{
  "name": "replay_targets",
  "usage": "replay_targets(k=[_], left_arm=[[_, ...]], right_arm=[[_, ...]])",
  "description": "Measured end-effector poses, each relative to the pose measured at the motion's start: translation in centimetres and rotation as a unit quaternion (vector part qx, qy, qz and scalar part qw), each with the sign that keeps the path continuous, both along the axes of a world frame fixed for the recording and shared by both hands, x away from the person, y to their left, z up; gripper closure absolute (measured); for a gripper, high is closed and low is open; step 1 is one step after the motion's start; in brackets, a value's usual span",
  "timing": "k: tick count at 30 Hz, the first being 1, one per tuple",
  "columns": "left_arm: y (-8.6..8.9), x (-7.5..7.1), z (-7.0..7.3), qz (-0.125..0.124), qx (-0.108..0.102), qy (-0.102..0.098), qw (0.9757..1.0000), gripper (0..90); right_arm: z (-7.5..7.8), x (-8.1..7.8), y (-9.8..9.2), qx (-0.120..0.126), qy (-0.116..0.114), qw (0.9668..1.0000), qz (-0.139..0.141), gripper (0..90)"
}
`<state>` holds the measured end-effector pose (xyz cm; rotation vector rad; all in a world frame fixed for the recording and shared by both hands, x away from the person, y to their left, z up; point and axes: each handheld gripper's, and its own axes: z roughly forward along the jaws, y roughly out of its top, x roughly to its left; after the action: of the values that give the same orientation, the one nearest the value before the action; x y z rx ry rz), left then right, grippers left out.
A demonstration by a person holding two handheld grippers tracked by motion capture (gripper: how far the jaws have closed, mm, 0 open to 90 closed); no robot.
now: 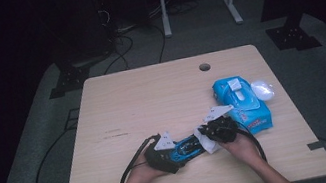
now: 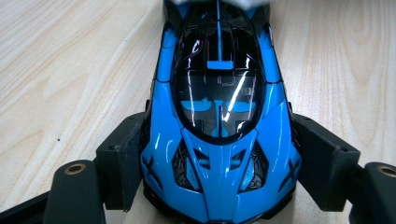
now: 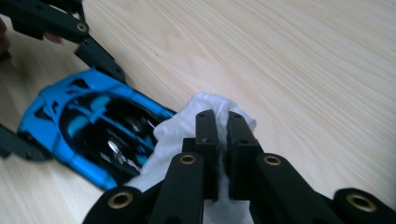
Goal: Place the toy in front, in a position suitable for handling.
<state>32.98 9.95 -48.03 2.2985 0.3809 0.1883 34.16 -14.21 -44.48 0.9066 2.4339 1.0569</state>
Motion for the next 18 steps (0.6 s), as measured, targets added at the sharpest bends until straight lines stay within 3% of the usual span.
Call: replay_targets(k=[3, 5, 8, 11, 13, 14, 18], left_arm=[[0.3, 0.0, 0.0, 0.0, 0.002, 0.0, 1.0, 25.7], [0.3, 0.0, 0.0, 0.002, 0.0, 0.001, 1.0, 25.7], [0.3, 0.0, 0.0, 0.002, -0.002, 0.002, 1.0, 25.7], [0.3, 0.0, 0.0, 0.002, -0.003, 0.001, 1.0, 25.7], [0.2, 0.0, 0.0, 0.002, -0.002, 0.001, 1.0, 25.7], [0.2, 0.0, 0.0, 0.003, -0.002, 0.001, 1.0, 25.7], [0.2, 0.0, 0.0, 0.002, 0.002, -0.001, 1.0, 25.8]], right_arm=[[-0.4, 0.0, 1.1, -0.014, -0.014, 0.9997, 0.015, 84.6], [-0.1, -0.1, 0.8, -0.023, -0.011, 0.9996, 0.014, 84.7], [1.1, -0.9, -1.4, 0.006, -0.032, 0.9993, -0.019, 84.8], [1.7, -1.3, -2.6, 0.019, -0.012, 0.9996, -0.02, 84.8], [1.0, -1.8, -2.6, 0.0, -0.001, 0.9999, -0.011, 84.8], [0.3, -1.7, -2.4, 0.004, 0.015, 0.9998, -0.009, 84.8], [0.2, -0.6, -1.2, 0.008, 0.001, 0.9997, -0.022, 84.7]])
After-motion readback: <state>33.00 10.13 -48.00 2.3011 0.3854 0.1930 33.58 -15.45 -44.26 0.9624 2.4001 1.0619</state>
